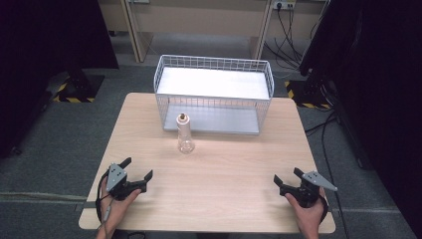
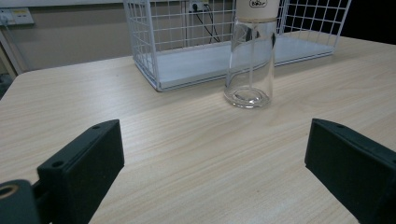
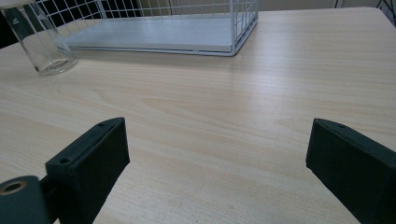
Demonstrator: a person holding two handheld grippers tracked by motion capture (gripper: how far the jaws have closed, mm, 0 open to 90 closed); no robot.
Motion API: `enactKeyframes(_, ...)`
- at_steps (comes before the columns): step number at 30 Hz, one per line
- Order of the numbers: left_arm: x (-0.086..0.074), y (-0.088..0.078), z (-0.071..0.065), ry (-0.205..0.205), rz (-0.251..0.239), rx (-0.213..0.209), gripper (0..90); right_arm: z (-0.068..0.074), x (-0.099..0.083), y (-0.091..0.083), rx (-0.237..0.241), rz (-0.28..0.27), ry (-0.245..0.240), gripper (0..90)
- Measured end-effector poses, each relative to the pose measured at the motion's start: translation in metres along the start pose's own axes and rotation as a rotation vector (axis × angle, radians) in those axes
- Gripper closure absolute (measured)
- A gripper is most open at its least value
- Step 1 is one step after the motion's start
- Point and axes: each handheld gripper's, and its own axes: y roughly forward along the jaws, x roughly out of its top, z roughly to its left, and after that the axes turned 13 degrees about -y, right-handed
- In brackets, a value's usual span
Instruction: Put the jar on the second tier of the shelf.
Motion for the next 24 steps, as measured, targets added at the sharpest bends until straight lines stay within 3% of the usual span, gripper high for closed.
enactKeyframes(3,0.001,0.000,0.000,-0.001,-0.002,-0.005,3.5,0.000,0.000,0.000,-0.002,-0.003,0.003,6.2)
enactKeyframes(6,0.006,0.002,-0.004,-0.032,-0.030,-0.045,3.0,0.000,0.000,0.000,-0.002,0.001,-0.001,6.2)
enactKeyframes(16,0.025,0.021,-0.020,-0.002,-0.063,-0.107,3.4,0.000,0.000,0.000,-0.006,0.000,0.005,6.2)
enactKeyframes(24,0.039,0.040,-0.028,0.027,-0.083,-0.120,3.9,0.000,0.000,0.000,-0.005,0.000,0.007,6.2)
